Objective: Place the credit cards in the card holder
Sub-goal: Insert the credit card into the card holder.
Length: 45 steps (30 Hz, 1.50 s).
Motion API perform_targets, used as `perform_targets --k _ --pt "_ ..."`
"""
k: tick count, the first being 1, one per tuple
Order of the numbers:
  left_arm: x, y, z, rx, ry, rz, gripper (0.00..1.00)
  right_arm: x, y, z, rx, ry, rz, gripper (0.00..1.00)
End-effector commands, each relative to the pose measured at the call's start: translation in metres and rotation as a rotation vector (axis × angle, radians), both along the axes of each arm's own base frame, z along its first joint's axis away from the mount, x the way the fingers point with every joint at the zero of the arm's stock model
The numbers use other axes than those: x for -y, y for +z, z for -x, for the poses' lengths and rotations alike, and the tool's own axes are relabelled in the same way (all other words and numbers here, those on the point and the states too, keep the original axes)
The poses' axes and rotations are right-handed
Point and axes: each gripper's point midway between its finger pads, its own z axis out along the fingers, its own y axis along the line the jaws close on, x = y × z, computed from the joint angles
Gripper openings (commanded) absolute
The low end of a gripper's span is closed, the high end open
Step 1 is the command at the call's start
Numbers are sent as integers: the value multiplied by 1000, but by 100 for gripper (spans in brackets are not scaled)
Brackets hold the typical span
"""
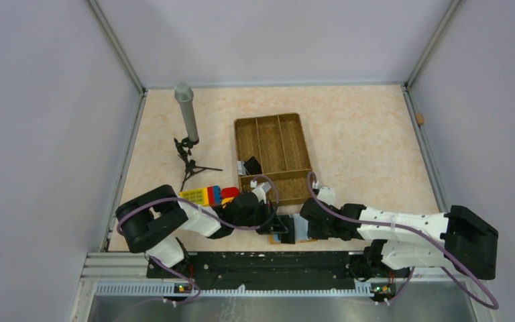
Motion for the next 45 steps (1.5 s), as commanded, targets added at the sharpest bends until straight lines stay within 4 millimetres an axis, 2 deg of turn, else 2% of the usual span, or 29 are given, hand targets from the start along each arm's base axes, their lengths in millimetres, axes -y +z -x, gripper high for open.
perform_targets --k 1,8,10,14,21,23,25,31,45 --pt "5 1 -9 6 30 -20 0 7 -15 9 -17 -1 4 0" --pt "1 -3 -13 -10 69 -55 0 15 -10 6 15 -41 -14 1" --pt "2 -4 -12 -18 65 -57 0 19 -8 5 31 -50 -8 8" --pt "4 -7 -13 -31 64 -64 0 24 -1 2 60 -44 7 30" --pt "6 -9 -14 -36 64 -75 0 29 19 -2 105 -27 15 46" --pt "7 -9 -14 -37 62 -77 0 31 20 -2 112 -28 13 48" --pt "7 -9 -14 -39 61 -79 0 33 19 -2 112 -32 14 46" --pt "6 -7 -15 -42 71 -84 0 30 10 4 88 -16 -8 27" --pt "8 6 -15 -71 115 -41 0 39 -8 9 50 -12 62 5"
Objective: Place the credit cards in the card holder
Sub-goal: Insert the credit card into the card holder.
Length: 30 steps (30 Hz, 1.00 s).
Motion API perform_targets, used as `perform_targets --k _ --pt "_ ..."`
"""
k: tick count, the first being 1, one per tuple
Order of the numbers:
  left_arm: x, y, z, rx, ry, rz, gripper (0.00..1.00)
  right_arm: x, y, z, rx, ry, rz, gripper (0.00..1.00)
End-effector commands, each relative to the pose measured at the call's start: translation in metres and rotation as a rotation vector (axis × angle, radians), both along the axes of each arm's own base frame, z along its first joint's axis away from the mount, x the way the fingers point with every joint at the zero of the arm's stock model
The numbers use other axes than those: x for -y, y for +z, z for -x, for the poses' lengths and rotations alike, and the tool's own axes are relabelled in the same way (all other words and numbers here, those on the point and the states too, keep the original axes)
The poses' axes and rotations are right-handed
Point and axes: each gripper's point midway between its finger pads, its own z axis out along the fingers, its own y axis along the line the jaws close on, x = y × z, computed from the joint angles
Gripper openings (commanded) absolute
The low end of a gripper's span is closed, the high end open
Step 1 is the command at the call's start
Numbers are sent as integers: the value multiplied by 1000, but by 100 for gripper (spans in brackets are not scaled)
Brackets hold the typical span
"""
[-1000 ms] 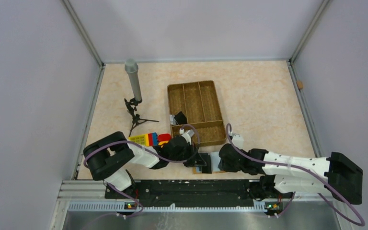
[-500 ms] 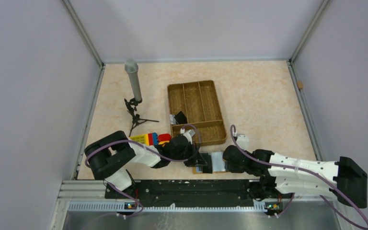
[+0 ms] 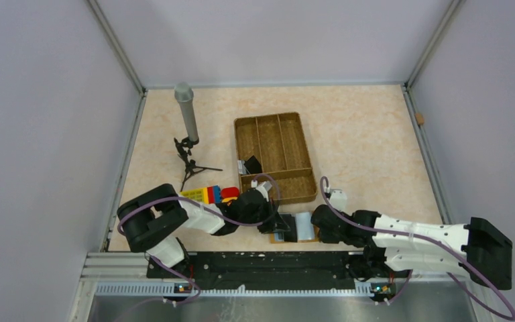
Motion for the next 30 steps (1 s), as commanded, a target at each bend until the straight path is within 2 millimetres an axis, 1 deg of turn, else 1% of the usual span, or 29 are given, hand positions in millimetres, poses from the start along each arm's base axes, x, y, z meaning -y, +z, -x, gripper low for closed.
perform_targets --k 1,3,6,12,17,20,23,27,30 --pt "1 9 -9 10 58 16 0 3 -7 3 -13 13 36 4" --pt "2 9 -9 8 61 18 0 3 -9 4 -15 17 39 2" --pt "5 8 -8 1 54 30 0 -1 -7 3 -12 23 22 2" --pt "12 10 -10 -8 52 60 0 -3 3 3 1 -4 -48 7" --pt "16 10 -13 -14 65 88 0 -8 15 4 31 -18 -172 16" --pt "18 9 -12 -21 64 99 0 -21 27 4 56 2 -299 27" --pt "17 8 -12 -23 67 98 0 -28 36 4 80 -1 -404 34" --pt "16 9 -12 -22 70 98 0 -28 39 2 100 -20 -464 35" --pt "16 8 -12 -23 70 95 0 -27 44 0 110 -36 -461 31"
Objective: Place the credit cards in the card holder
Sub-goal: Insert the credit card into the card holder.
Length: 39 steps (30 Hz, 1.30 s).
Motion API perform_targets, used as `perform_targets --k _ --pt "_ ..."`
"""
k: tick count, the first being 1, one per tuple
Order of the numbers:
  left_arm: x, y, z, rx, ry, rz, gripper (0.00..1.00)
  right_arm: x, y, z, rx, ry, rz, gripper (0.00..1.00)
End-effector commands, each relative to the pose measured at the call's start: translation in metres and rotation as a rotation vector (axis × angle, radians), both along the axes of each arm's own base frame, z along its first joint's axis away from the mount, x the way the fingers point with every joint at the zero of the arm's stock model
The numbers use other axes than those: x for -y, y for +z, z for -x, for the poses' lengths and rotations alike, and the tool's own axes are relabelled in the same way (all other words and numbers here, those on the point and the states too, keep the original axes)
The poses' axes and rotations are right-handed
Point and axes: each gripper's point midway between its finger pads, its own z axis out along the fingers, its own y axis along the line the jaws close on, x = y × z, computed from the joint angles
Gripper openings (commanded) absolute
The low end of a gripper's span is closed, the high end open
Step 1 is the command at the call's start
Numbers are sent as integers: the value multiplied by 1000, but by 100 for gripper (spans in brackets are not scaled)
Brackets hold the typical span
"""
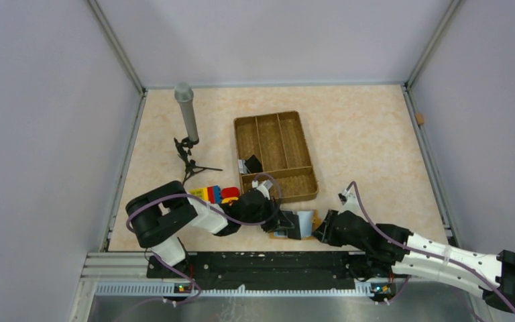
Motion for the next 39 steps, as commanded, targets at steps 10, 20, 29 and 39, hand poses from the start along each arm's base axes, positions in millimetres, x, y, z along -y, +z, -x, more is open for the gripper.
perform_targets --k 10,20,29,39 --pt "1 2 -5 25 13 12 0 -13 35 -11 49 -32 -79 32" --pt "-1 1 -6 28 15 7 0 -16 43 -13 57 -34 -89 40" --pt "-1 0 -5 25 11 10 0 -8 30 -17 43 -62 11 33" --pt "-1 0 -4 23 8 13 0 -27 24 -23 51 -36 6 34"
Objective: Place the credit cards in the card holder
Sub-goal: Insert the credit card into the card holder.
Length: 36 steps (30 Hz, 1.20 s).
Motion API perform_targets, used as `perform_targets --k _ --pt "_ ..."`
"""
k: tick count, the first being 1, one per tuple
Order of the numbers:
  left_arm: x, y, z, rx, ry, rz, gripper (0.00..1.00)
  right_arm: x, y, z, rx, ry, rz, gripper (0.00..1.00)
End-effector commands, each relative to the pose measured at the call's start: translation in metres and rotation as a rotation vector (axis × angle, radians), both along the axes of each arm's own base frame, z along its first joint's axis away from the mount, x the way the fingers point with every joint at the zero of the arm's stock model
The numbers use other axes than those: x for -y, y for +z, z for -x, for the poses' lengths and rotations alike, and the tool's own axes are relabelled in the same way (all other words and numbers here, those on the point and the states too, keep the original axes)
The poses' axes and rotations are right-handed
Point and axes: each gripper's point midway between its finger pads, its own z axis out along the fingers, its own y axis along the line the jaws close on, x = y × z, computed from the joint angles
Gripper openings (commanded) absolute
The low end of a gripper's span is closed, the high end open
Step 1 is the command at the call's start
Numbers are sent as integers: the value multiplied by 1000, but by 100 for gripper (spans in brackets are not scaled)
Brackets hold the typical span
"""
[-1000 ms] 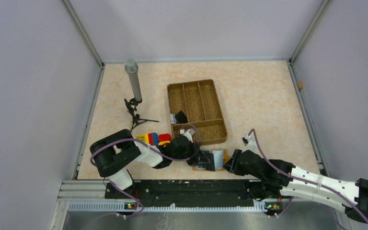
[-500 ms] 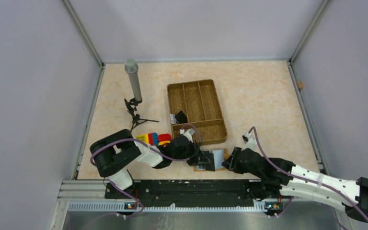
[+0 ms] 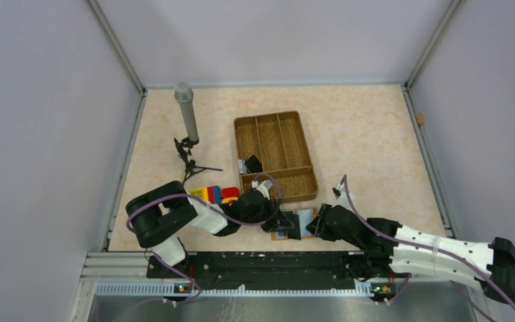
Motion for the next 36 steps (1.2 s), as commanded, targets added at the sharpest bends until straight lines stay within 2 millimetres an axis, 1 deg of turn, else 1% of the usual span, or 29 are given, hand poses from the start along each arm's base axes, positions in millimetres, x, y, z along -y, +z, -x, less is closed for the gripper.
perform_targets --k 1,4,5,7,9,12,15,19,27,36 --pt "-1 -1 -4 20 8 9 0 -6 5 -6 18 -6 27 33" --pt "-2 -2 -4 18 10 8 0 3 -5 -6 -9 -26 108 31" --pt "-2 -2 -4 19 10 9 0 3 -7 -6 -12 -25 116 31" --pt "-2 -2 -5 24 12 8 0 0 -9 -5 -15 -16 111 24" --pt "-2 -2 -7 40 17 3 0 -3 -9 -5 -17 -9 97 16" --pt "-3 1 -12 82 24 -8 0 2 -14 -3 -29 -17 112 6" --pt "-4 1 -16 115 26 -23 0 7 -18 -1 -40 -21 137 0" --pt "-1 1 -17 121 25 -15 0 8 -21 0 -49 -19 150 0" --pt "1 0 -21 125 26 -3 0 4 -26 3 -72 5 169 0" --pt "5 -5 -21 111 22 9 0 -2 -24 3 -72 14 151 0"
